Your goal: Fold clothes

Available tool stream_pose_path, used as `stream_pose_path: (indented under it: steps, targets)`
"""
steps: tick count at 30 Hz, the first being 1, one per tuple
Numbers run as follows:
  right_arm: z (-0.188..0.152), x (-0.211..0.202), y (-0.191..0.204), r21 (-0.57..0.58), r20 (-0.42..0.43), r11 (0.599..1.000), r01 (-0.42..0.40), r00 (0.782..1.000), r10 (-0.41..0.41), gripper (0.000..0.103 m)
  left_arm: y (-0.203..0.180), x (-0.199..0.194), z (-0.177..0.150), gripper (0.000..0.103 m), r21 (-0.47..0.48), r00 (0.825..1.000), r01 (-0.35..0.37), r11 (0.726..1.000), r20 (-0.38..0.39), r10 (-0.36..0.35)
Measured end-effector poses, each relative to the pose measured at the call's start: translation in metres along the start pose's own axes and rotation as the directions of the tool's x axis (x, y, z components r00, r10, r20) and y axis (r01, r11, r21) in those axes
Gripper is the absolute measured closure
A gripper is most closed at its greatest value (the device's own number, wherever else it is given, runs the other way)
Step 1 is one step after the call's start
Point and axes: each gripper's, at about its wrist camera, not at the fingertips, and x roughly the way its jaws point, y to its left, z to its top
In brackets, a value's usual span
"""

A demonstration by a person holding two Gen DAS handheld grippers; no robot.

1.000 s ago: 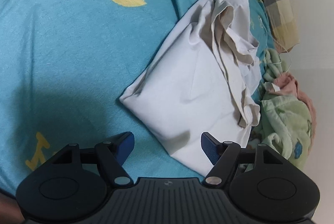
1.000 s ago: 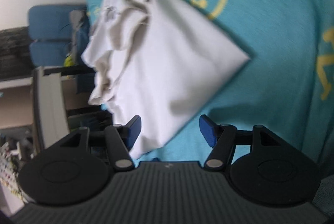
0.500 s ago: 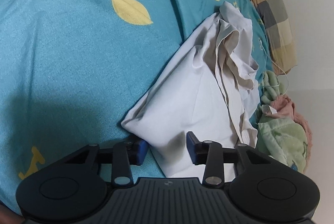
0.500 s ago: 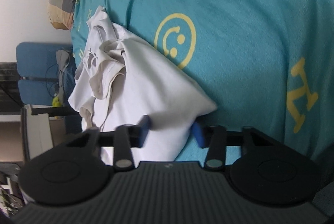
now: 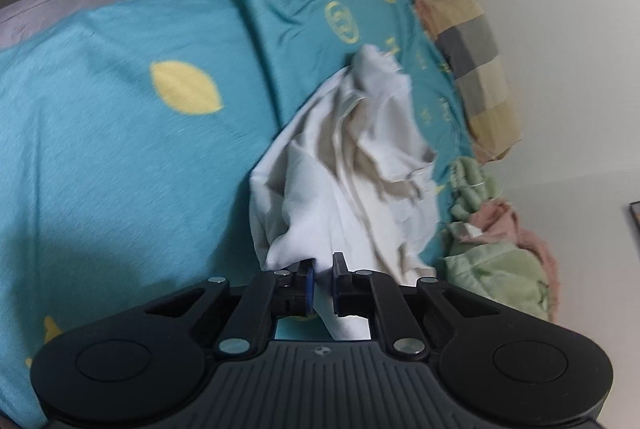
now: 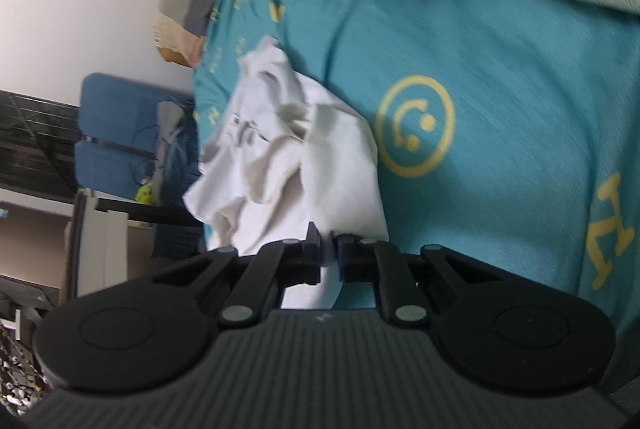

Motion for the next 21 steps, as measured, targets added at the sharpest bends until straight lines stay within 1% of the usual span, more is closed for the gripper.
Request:
stream_pose_path:
  steps: [2,6,9,12,15,19,21]
  targets:
    - [0.003,-0.009,0.012,-0.021,0.025,0.999,-0.026,0.999,0.027,0.093,-0.013,-0.011,0.005,0.095,0.002,0.999,0.039,0.999,0.002,-0.039]
    - [0.004,-0.033,0.042,-0.053,0.073,0.995,-0.087,0.993,0.09,0.094,-0.046,-0.039,0.006,0.096,0.049,0.997,0.063,0.997,0.029,-0.064]
    - [0.002,-0.055,0.056,-0.084,0.102,0.99,-0.113,0.987,0.121,0.094,-0.057,-0.063,0.0,0.096,0.056,0.995,0.09,0.994,0.03,-0.091]
    - [-0.005,-0.078,0.061,-0.105,0.113,0.986,-0.132,0.983,0.143,0.094,-0.059,-0.089,-0.013,0.096,0.05,0.994,0.105,0.993,0.027,-0.106]
    - [-0.019,-0.104,0.057,-0.113,0.114,0.983,-0.146,0.981,0.159,0.094,-0.053,-0.12,-0.034,0.096,0.055,0.995,0.096,0.994,0.023,-0.097]
    - [-0.046,-0.143,0.04,-0.109,0.104,0.981,-0.162,0.979,0.173,0.094,-0.036,-0.163,-0.067,0.096,0.056,0.996,0.088,0.995,0.014,-0.088]
    - [-0.059,-0.16,0.03,-0.107,0.098,0.981,-0.164,0.98,0.174,0.094,-0.031,-0.174,-0.075,0.096,0.052,0.997,0.082,0.995,0.009,-0.083]
